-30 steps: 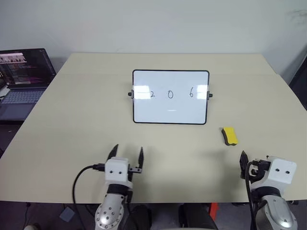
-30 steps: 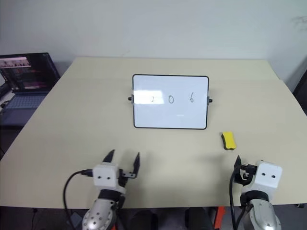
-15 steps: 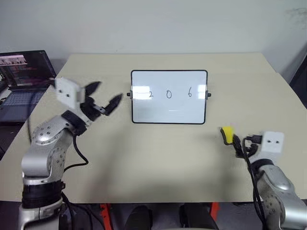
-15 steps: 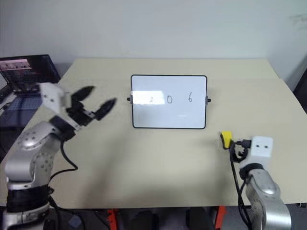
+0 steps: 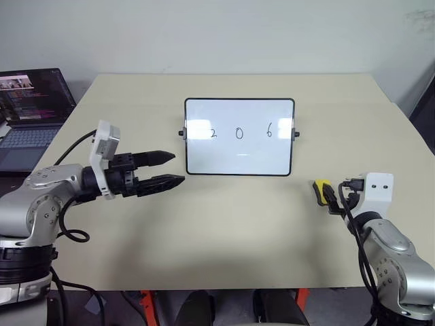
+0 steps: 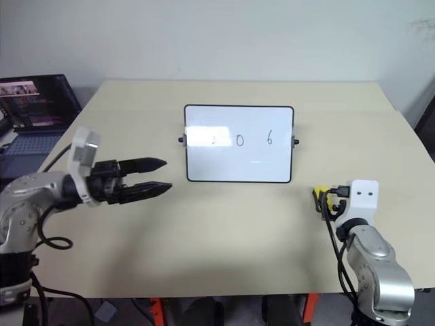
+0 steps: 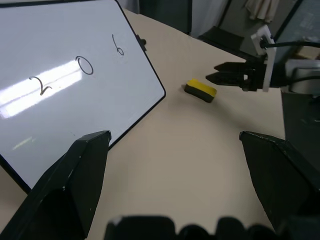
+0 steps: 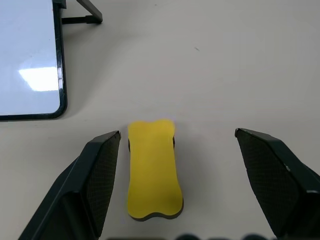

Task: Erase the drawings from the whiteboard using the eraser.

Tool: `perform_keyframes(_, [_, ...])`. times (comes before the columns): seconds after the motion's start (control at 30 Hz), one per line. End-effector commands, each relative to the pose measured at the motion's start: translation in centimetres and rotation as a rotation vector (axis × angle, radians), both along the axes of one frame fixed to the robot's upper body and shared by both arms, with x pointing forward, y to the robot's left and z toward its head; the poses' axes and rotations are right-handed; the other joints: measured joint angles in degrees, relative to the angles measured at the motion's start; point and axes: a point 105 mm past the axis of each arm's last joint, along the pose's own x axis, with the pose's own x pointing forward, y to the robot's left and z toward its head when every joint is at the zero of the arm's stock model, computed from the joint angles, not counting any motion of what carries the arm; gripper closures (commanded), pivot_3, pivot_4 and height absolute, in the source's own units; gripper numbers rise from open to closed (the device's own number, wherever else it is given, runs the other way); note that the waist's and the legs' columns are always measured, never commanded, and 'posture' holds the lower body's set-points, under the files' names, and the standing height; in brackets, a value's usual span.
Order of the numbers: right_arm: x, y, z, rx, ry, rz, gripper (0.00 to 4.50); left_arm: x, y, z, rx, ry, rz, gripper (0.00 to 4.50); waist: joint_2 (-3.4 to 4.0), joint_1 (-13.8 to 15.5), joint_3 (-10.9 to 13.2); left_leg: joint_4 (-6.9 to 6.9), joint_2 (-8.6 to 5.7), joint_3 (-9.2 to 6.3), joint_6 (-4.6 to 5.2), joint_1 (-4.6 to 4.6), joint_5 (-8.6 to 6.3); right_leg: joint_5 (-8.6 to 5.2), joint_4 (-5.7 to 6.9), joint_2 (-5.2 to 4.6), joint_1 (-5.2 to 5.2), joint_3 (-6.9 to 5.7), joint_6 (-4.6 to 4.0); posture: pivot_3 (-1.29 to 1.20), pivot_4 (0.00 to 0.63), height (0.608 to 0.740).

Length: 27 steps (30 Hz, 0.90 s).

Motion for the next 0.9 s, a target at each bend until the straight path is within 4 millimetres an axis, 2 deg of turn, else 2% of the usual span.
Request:
perform_keyframes(0.03, [0.2, 0.3, 1.0, -0.013, -0.026, 0.015, 0.53, 0.1, 0.6, 1.1, 0.027, -0.049, -0.024, 0.0, 0.0, 0.01, 0.0, 0.0, 0.0, 0.0, 0.0, -0.01, 0.0, 0.0, -0.01, 0.0, 0.0, 0.0, 0.0, 0.0, 0.15, 0.74])
perform_keyframes(0.33, [0.9, 0.9, 1.1, -0.001, -0.027, 0.026, 0.53, 0.6, 1.0, 1.7, 0.064, -0.111, -0.039, 0.0, -0.02, 0.02, 0.02, 0.0, 0.0, 0.08, 0.05, -0.03, -0.03, 0.0, -0.04, -0.02, -0.04, 0.08, 0.0, 0.0, 0.15, 0.74])
perform_keyframes(0.9, [1.5, 0.5, 0.9, 0.005, -0.035, -0.007, 0.53, 1.8, 0.9, 2.6, 0.056, -0.181, -0.041, 0.0, -0.03, 0.0, 0.02, 0.01, 0.0, 0.14, 0.08, -0.04, -0.04, 0.0, -0.02, -0.02, -0.06, 0.13, 0.0, 0.0, 0.15, 0.74])
